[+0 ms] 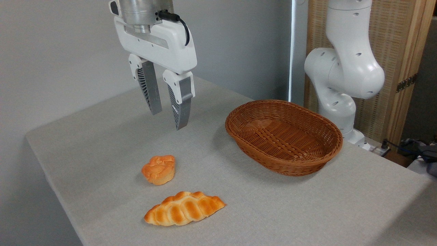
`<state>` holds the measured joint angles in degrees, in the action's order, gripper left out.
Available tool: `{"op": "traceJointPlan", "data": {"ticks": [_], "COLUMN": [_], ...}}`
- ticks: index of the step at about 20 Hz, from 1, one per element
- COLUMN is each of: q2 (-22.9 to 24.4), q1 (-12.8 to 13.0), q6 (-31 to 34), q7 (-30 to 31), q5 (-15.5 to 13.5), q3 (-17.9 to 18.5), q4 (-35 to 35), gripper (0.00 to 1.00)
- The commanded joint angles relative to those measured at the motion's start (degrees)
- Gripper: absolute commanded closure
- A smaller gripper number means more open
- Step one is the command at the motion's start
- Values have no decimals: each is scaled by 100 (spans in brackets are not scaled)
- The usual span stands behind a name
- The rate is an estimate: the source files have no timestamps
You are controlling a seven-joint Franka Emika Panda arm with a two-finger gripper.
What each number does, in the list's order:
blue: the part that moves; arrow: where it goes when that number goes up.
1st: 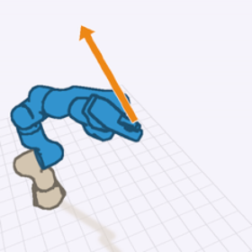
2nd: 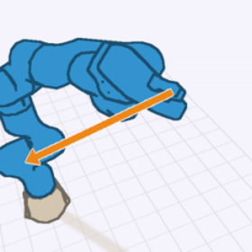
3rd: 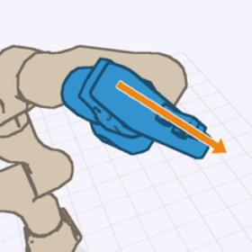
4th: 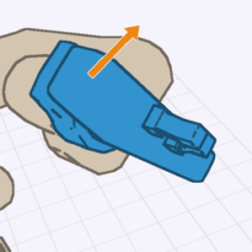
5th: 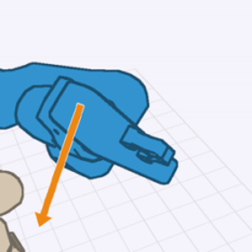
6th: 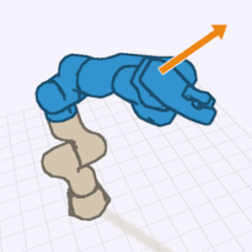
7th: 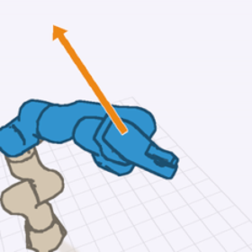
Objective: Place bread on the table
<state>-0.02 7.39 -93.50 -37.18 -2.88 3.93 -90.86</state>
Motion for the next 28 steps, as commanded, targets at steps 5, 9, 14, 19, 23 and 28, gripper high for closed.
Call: {"op": "traceJointPlan", "data": {"ticks": [5, 9, 14, 19, 23, 28], "q2": [55, 108, 108, 108, 116, 108], "q1": [26, 34, 26, 34, -36, -176], "q6": [-134, -134, -134, -143, -230, -222], "q7": [123, 114, 123, 254, 255, 255], "q5": [-20, 15, 15, 15, -11, -11], "q3": [-6, -15, -15, -6, -93, -243], "q4": [-125, -204, -204, -195, -204, -204], "gripper": [0, 0, 0, 0, 0, 0]}}
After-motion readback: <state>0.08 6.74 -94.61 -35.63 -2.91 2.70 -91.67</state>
